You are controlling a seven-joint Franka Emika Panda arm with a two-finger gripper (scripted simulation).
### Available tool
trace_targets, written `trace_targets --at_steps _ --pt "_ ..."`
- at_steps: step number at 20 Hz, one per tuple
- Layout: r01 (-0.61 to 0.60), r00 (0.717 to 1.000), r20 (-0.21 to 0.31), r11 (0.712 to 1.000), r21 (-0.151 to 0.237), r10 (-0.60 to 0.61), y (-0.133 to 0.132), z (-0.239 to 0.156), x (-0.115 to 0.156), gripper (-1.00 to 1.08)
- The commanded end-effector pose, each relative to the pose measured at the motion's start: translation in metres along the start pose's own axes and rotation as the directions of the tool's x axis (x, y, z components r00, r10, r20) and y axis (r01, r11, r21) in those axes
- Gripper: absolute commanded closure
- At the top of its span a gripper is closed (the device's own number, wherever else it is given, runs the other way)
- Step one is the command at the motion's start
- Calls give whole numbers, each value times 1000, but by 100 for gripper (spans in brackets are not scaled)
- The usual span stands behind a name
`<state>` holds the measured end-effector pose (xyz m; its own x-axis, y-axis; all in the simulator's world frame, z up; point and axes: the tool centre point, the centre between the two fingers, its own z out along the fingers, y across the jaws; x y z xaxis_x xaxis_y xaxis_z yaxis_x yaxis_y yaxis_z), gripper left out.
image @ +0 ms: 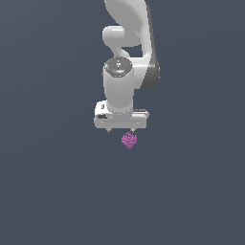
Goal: Pick up the object and move it to a goal position.
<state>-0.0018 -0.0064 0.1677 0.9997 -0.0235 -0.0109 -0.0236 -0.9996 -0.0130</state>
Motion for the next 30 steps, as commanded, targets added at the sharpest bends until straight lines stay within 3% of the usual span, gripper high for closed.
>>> trace_targets --at_steps 1,17,30 --pt "0 1000 0 1000 0 0 0 0 0 -92" --pt "5 1000 7 1000 22 -5 -1 6 -4 -92" --pt "-162 987 7 987 15 162 -11 23 -9 -92"
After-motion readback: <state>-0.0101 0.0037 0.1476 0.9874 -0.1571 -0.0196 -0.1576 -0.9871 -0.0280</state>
